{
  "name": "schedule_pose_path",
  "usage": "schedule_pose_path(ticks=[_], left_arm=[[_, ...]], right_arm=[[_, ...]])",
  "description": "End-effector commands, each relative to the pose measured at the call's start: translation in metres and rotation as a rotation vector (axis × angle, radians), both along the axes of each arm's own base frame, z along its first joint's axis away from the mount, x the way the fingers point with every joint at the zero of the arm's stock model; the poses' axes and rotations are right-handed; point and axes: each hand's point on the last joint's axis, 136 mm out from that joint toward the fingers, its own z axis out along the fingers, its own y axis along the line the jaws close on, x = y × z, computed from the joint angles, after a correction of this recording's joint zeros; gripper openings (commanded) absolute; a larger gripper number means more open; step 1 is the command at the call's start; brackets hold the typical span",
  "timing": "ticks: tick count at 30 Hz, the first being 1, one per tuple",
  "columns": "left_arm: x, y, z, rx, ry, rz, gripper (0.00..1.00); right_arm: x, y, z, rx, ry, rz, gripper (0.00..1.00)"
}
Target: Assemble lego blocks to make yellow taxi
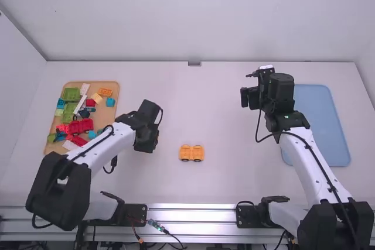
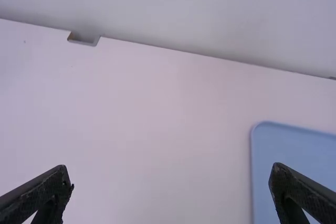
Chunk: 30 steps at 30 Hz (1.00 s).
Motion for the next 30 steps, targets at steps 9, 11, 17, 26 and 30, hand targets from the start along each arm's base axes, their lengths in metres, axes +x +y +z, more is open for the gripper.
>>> schedule_pose_path(ticks=[9, 11, 17, 26, 30], left_arm=[[-0.018, -0.009, -0.034, -0.041, 0.163, 0.103, 0.02], [-0.018, -0.012, -0.035, -0.055, 0.170, 0.099, 0.02], [-0.023, -0.026, -0.045, -0.079, 0.204, 0.065, 0.02], [-0.024, -0.027, -0.047, -0.078, 0.210, 0.080, 0.02], [-0.024, -0.027, -0.047, -0.078, 0.208, 0.080, 0.02]], right_arm=[[0.003, 0.000, 0.007, 0.011, -0.012, -0.010, 0.99], [0.003, 0.000, 0.007, 0.011, -0.012, -0.010, 0.99], [0.003, 0.000, 0.007, 0.011, -0.013, -0.010, 0.99], [0.003, 0.000, 0.007, 0.011, -0.012, -0.010, 0.99], [0.003, 0.000, 0.006, 0.011, -0.012, -0.010, 0.99]])
